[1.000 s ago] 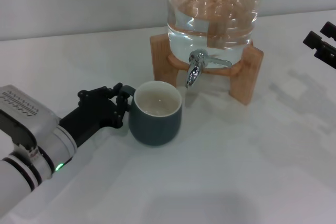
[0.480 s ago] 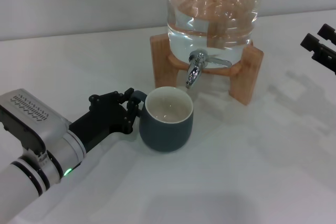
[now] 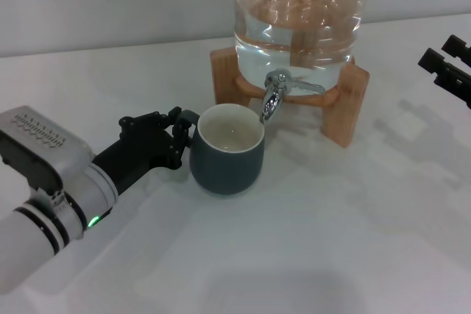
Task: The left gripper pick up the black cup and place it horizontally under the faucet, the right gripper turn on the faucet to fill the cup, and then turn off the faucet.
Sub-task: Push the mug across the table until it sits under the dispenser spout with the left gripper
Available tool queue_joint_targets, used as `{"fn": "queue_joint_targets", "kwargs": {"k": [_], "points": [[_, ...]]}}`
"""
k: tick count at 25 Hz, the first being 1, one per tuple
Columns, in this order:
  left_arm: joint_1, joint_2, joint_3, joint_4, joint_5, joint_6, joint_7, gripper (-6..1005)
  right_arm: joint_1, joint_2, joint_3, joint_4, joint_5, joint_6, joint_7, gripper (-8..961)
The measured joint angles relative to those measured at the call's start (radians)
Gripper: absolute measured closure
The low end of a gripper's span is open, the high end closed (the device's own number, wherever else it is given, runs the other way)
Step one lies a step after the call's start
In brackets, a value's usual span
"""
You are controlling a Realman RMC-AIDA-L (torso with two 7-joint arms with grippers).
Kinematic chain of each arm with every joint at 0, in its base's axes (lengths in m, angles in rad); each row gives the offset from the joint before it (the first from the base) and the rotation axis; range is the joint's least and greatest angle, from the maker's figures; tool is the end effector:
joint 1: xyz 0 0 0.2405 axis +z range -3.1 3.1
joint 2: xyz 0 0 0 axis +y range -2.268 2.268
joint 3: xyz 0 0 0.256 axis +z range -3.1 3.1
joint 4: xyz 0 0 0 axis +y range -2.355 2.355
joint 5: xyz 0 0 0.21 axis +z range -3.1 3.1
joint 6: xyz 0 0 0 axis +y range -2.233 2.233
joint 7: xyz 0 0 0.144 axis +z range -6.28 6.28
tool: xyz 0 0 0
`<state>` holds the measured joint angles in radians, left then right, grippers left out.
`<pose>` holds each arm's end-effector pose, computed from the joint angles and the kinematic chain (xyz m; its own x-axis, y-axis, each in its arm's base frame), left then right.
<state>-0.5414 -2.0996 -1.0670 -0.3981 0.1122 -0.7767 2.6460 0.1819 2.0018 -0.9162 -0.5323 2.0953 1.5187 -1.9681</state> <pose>-0.2314 0.3512 -0.1121 0.8164 0.1289 0.5629 0.4741 -0.7062 -0.5258 0.3277 0.2764 0.0762 0.4169 -0.0518 -0.9075 -0.7491 -0.5851 -0.3107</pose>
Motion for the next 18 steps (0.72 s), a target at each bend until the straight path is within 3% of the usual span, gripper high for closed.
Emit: {"fn": "queue_joint_targets", "kwargs": {"k": [18], "points": [[-0.052, -0.003, -0.003, -0.005, -0.002, 0.027, -0.006, 859, 0.008, 0.000, 0.001, 0.002, 0.000, 0.000, -0.002, 111]]}}
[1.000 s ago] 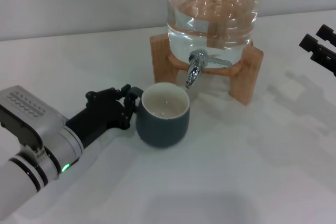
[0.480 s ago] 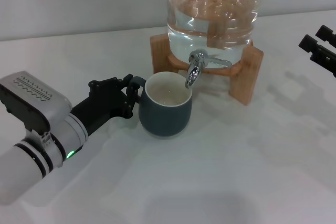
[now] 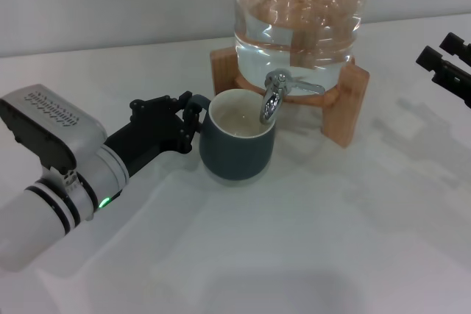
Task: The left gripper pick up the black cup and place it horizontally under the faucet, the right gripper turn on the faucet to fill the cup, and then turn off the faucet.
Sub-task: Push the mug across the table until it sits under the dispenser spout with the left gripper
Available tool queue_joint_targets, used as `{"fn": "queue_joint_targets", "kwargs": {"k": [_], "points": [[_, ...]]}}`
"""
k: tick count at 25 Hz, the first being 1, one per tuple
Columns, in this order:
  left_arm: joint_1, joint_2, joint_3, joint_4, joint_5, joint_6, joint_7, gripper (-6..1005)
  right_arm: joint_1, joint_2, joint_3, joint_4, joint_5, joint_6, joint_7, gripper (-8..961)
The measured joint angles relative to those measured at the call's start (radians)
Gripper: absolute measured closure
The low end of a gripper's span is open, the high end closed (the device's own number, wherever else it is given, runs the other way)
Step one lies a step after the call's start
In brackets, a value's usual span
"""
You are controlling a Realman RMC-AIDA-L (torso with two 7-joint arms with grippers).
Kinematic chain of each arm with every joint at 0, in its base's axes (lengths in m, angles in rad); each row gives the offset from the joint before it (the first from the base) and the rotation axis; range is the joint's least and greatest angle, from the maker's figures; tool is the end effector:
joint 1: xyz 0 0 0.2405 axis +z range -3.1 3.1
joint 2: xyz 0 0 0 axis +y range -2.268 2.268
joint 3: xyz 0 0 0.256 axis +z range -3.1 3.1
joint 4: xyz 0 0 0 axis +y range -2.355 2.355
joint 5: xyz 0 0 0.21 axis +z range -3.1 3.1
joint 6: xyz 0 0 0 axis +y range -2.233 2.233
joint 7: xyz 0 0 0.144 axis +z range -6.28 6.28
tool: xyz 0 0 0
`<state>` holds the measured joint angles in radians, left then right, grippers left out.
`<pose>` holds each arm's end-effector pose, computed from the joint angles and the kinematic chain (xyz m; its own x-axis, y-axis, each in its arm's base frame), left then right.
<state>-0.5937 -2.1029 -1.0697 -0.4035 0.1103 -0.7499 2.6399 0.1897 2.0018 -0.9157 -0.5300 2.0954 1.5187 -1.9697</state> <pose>-0.2137 0.3639 -0.1137 0.8229 0.1045 0.5585 0.4496 -0.7207 -0.5277 0.3259 0.2787 0.0759 0.4171 -0.0488 -0.9075 -0.7453 -0.5898 -0.3109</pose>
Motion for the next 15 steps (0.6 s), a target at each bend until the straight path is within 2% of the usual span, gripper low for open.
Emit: {"fn": "queue_joint_targets", "kwargs": {"k": [15], "points": [[0.003, 0.000, 0.017, -0.002, 0.000, -0.012, -0.001, 859, 0.005, 0.000, -0.002, 0.008, 0.000, 0.000, -0.001, 111]]}}
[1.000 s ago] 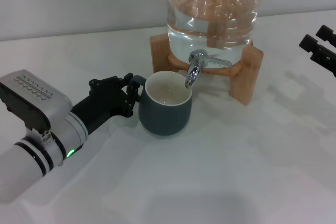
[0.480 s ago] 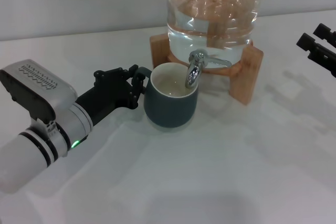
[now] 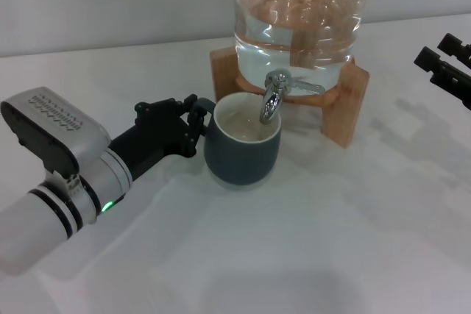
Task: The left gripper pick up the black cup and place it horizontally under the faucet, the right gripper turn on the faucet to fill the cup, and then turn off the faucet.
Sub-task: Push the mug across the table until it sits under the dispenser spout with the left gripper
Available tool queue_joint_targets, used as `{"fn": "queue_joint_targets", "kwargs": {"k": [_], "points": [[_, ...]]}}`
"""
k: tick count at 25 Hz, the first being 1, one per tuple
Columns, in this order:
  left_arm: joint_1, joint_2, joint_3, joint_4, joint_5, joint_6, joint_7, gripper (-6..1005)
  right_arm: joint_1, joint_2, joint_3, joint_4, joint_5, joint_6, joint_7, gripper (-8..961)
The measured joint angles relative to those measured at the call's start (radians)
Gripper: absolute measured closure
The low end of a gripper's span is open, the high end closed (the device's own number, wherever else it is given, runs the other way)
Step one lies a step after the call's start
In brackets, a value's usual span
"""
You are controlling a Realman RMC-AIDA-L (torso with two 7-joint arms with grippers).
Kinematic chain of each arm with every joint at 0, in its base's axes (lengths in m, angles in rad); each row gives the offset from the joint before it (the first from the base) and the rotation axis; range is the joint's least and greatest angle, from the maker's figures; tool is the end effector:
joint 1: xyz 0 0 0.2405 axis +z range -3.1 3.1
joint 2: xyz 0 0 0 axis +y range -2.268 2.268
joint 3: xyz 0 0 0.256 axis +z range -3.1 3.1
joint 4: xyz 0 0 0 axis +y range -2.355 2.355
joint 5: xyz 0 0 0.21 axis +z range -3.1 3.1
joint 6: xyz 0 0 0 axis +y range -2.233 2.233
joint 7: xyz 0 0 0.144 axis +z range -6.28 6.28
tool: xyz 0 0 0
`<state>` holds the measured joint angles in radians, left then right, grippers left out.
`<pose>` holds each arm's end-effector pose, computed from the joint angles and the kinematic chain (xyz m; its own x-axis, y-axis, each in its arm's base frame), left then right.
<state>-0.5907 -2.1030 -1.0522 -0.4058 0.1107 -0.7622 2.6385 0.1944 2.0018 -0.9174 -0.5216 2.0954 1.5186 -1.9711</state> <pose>-0.2121 0.3603 -0.1160 0.8232 0.0987 0.5590 0.4393 -0.7346 -0.5171 0.3256 0.2795 0.0743 0.4144 -0.0530 -0.9086 -0.7465 -0.5909 -0.3060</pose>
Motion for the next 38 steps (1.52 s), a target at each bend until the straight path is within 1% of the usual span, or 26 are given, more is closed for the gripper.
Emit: {"fn": "queue_joint_targets", "kwargs": {"k": [9, 19, 31, 38], "points": [[-0.001, 0.002, 0.056, -0.003, 0.000, -0.031, -0.009, 859, 0.000, 0.000, 0.001, 0.000, 0.000, 0.000, 0.000, 112], [0.001, 0.007, 0.059, -0.003, 0.003, -0.053, -0.036, 859, 0.000, 0.000, 0.008, 0.000, 0.000, 0.000, 0.000, 111], [-0.003, 0.008, 0.061, 0.004, 0.008, -0.039, -0.041, 859, 0.000, 0.000, 0.006, 0.000, 0.007, 0.001, 0.000, 111], [-0.003, 0.008, 0.076, 0.000, 0.010, 0.012, -0.057, 860, 0.000, 0.000, 0.007, 0.000, 0.008, 0.012, 0.000, 111]]}}
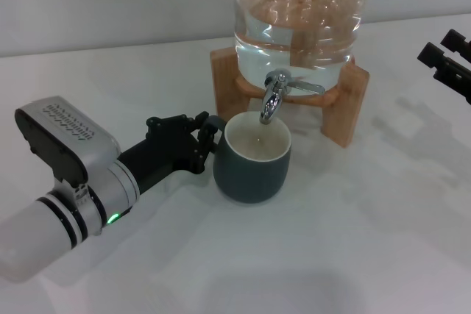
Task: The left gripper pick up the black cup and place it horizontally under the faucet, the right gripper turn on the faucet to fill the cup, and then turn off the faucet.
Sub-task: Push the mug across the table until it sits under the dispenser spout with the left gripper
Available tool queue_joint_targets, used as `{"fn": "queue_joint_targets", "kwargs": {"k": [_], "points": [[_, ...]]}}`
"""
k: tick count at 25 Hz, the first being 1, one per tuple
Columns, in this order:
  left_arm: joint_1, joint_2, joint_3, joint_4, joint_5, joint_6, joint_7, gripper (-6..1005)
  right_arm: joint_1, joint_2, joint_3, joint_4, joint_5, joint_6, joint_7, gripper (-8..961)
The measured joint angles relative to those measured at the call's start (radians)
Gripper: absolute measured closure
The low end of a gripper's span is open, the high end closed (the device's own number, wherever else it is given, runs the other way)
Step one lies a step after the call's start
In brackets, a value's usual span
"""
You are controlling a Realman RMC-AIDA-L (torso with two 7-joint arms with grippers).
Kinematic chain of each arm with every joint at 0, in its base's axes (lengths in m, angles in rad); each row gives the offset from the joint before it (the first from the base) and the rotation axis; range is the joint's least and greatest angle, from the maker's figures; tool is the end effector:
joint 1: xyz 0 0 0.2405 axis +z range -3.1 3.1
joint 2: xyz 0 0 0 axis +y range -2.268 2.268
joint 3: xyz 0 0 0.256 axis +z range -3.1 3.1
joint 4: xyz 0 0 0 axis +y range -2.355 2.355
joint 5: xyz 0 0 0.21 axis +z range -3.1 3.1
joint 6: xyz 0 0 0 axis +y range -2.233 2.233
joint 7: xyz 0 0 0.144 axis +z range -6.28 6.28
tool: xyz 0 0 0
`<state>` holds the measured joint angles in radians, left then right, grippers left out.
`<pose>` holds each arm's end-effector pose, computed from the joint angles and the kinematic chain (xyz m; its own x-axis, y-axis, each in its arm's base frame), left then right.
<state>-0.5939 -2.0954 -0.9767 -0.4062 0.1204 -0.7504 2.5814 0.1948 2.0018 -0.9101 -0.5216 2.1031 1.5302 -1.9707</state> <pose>-0.2144 0.3509 -0.1257 0.8344 0.1380 0.5335 0.4286 -0.7712 -0.4708 0.3246 0.2791 0.0769 0.4064 -0.0393 -0.9128 -0.7447 -0.5931 -0.3060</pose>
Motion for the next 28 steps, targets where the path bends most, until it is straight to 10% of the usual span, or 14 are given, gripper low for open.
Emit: {"fn": "queue_joint_targets", "kwargs": {"k": [28], "points": [[0.015, 0.000, 0.035, -0.018, -0.001, 0.013, -0.023, 860, -0.011, 0.000, 0.004, 0.003, 0.000, 0.018, 0.000, 112]]}}
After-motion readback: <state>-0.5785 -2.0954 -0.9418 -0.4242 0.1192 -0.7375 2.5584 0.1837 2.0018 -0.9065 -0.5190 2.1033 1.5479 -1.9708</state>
